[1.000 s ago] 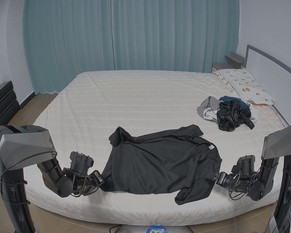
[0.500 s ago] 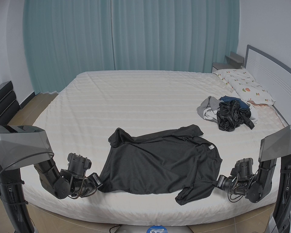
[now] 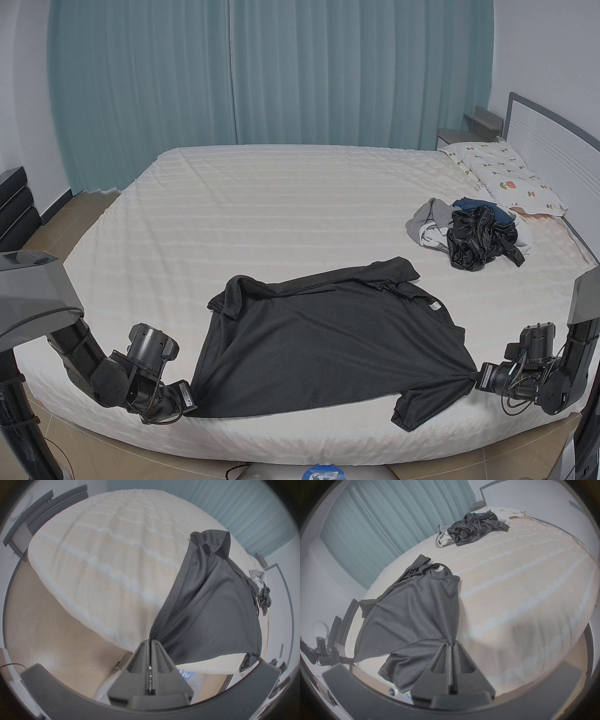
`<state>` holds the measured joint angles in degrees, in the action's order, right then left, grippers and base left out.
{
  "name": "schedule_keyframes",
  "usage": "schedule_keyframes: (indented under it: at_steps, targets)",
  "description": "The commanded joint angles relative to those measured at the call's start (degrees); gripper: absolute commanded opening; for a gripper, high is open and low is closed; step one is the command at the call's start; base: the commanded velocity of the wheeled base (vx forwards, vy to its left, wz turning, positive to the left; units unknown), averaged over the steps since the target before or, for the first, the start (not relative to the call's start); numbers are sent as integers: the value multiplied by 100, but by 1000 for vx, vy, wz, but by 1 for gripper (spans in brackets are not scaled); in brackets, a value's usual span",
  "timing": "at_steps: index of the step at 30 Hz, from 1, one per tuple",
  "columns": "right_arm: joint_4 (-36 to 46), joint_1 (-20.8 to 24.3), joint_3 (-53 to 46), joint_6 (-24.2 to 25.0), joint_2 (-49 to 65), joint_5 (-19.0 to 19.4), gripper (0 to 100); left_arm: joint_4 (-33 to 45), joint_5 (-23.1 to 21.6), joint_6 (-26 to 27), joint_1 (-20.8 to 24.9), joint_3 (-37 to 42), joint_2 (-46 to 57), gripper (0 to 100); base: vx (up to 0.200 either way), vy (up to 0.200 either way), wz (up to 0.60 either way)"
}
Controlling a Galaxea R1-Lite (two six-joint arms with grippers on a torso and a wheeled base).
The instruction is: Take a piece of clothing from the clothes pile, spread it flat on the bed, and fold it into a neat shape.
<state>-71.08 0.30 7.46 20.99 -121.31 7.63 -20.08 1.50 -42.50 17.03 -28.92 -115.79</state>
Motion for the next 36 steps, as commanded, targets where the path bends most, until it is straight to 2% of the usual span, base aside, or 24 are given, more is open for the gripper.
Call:
schedule_keyframes:
  at_steps: [1,4,7,10,16,17,23,28,29,32,35,36]
  targets:
    - [297,-136,-61,-95,661,37,0,294,-1,110,37,9,337,0,0,0,0]
    - [1237,-233,27,-359,1180,221,0,909,-18,374,37,0,575,0,0,0,0]
    - [1844,-408,177,-667,1303,388,0,1173,-53,444,46,-26,636,0,0,0,0]
    - [2072,-567,247,-842,1232,397,0,1199,-62,462,64,0,575,0,0,0,0]
    - [1993,-558,309,-974,547,388,0,1120,-71,462,81,-62,399,0,0,0,0]
    - [1949,-549,326,-974,433,388,100,1111,-80,462,81,-62,373,100,0,0,0]
    - [1255,-540,335,-781,310,371,100,1103,-88,400,46,-158,443,100,0,0,0]
    - [701,-523,361,-341,283,362,100,1032,-80,224,-103,-492,513,100,0,0,0]
    - [473,-408,414,-34,248,362,100,848,-88,-83,-130,-756,460,100,0,0,0]
    - [297,-189,432,406,230,362,100,470,-97,-453,-95,-1037,390,100,0,0,0]
    - [156,84,484,907,230,362,100,83,-80,-593,-7,-1345,65,100,0,0,0]
    - [147,93,493,933,230,362,100,65,-80,-593,2,-1362,47,100,0,0,0]
